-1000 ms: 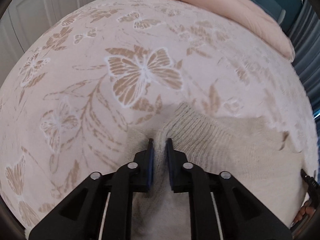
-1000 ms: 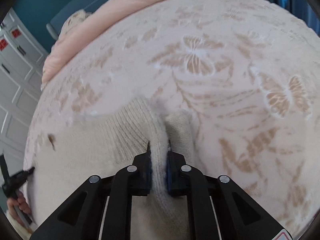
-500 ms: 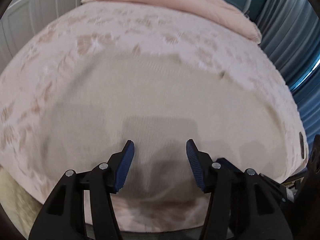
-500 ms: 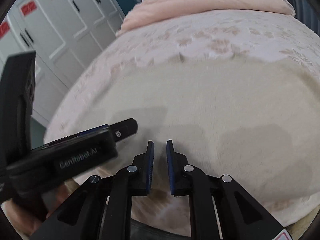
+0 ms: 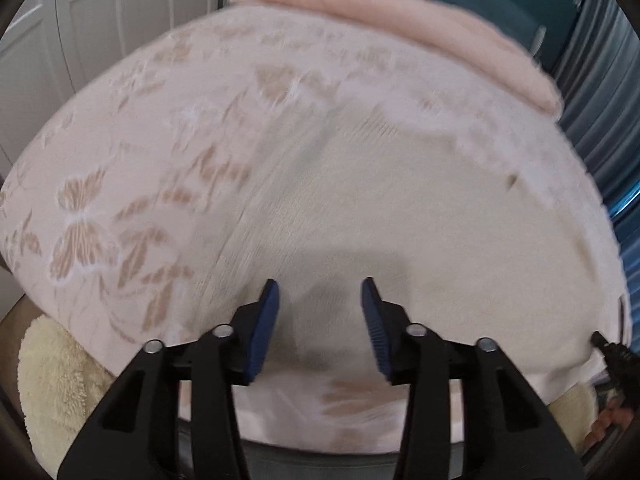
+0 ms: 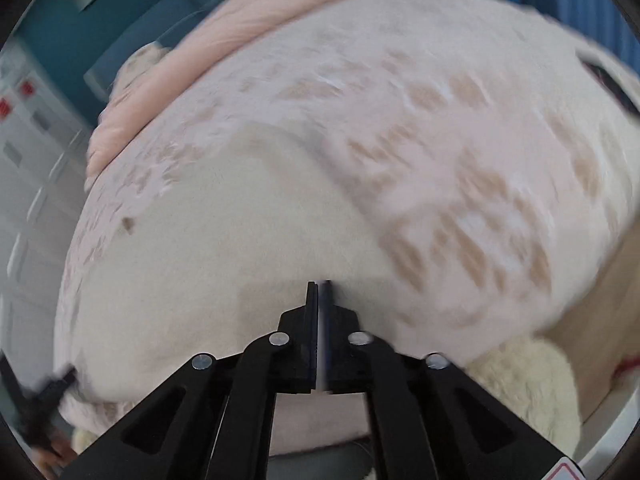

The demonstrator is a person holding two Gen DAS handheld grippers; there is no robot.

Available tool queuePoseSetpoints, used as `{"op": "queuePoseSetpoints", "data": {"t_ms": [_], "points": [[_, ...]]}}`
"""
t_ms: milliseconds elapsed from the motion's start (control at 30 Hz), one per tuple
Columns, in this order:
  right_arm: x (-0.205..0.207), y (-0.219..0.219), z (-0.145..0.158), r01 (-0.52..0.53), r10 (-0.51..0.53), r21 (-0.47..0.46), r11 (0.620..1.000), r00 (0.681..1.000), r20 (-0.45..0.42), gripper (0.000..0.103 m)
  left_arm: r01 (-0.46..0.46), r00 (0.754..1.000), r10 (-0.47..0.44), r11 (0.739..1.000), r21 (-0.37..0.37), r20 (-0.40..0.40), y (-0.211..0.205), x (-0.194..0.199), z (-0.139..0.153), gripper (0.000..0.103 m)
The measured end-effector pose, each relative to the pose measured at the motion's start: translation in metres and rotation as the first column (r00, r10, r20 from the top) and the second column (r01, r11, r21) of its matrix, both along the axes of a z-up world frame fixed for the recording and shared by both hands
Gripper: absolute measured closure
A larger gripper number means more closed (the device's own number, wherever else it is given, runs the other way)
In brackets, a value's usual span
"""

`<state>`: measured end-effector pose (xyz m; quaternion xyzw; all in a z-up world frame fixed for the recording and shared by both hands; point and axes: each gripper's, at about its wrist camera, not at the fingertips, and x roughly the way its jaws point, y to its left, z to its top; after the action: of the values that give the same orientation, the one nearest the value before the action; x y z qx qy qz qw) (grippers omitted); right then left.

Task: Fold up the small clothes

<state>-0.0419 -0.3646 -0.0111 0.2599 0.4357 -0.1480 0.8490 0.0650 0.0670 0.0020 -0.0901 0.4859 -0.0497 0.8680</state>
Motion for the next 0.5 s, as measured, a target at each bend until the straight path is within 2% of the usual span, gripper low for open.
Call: {"op": "queuePoseSetpoints", "data": {"t_ms": [33, 100, 167, 200, 233, 267, 300, 333, 433, 467, 500], "points": [[0.011, 0.008, 0.008, -0.034, 0.034, -0.017, 0.999, 0.999, 0.017, 0.094, 0.014, 1.0, -0.015, 1.0, 0.018, 0.028, -0.009, 0.005, 0.009, 0.048], [0.037, 0.019, 0.017, -0.087, 0.089, -0.05, 0.995, 0.995, 0.049, 0.094, 0.024, 0.999, -0.028, 0.996, 0.086, 0.04, -0.022, 0.019, 0.013, 0.044], [0.057, 0.022, 0.015, -0.093, 0.096, -0.084, 0.992, 0.995, 0.033, 0.094, 0.017, 1.0, -0.017, 0.991, 0.136, 0.0, -0.027, 0.04, -0.003, 0.044], [0.071, 0.019, 0.002, -0.089, 0.088, -0.099, 0.991, 0.996, -0.017, 0.096, 0.008, 0.999, -0.002, 0.988, 0.151, -0.039, -0.025, 0.048, -0.013, 0.044], [0.084, 0.013, -0.009, -0.084, 0.075, -0.119, 0.989, 0.994, -0.078, 0.103, 0.002, 0.996, 0.01, 0.989, 0.147, -0.084, -0.021, 0.056, -0.024, 0.043], [0.097, 0.008, -0.026, -0.096, 0.075, -0.132, 0.987, 0.985, -0.157, 0.103, -0.009, 0.995, 0.022, 0.991, 0.13, -0.102, -0.017, 0.058, -0.032, 0.043], [0.098, 0.004, -0.026, -0.102, 0.084, -0.121, 0.987, 0.986, -0.145, 0.103, -0.017, 0.995, 0.028, 0.992, 0.124, -0.093, -0.012, 0.058, -0.033, 0.043], [0.096, 0.003, -0.013, -0.085, 0.071, -0.126, 0.988, 0.991, -0.114, 0.103, -0.011, 0.996, 0.022, 0.992, 0.128, -0.086, -0.01, 0.057, -0.031, 0.043], [0.076, 0.002, 0.02, -0.051, 0.049, -0.196, 0.979, 0.999, -0.016, 0.099, -0.002, 0.996, 0.013, 0.992, 0.128, -0.084, -0.007, 0.054, -0.031, 0.043], [0.075, -0.002, 0.018, -0.052, 0.049, -0.216, 0.975, 0.999, -0.02, 0.098, -0.002, 0.997, 0.012, 0.992, 0.128, -0.082, -0.006, 0.054, -0.033, 0.043], [0.078, -0.008, 0.006, -0.061, 0.042, -0.236, 0.97, 0.996, -0.082, 0.098, -0.005, 0.997, 0.015, 0.992, 0.127, -0.077, -0.006, 0.054, -0.035, 0.042]]}}
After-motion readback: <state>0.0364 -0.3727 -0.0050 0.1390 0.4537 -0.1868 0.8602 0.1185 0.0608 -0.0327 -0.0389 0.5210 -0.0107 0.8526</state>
